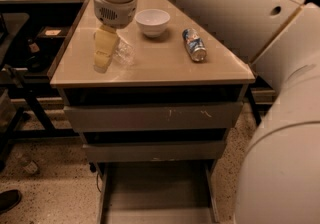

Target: Place water bottle into bottom drawer

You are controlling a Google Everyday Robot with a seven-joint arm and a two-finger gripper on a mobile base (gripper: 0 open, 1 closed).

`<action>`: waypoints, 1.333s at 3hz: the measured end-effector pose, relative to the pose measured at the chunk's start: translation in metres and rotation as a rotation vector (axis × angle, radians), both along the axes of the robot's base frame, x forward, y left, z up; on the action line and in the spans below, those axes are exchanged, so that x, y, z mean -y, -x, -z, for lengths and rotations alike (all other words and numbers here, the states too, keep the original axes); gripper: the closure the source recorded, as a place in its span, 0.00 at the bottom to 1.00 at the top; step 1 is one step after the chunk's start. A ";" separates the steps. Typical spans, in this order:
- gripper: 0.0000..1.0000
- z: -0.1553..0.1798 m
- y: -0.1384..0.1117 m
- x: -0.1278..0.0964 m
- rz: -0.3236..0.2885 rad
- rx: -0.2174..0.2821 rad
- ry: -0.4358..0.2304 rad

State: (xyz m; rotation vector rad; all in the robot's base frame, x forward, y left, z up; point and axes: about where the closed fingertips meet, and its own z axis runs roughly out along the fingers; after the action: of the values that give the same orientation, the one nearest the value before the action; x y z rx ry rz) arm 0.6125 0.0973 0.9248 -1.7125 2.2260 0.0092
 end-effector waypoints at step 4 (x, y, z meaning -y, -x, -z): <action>0.00 0.009 -0.045 -0.041 0.109 -0.012 -0.159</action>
Offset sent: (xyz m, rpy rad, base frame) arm 0.0149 0.0204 -0.0134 0.1261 0.0171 -0.0240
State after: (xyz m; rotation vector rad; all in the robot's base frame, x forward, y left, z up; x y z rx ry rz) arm 0.6578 0.1388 0.9162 -1.5105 2.2581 0.1661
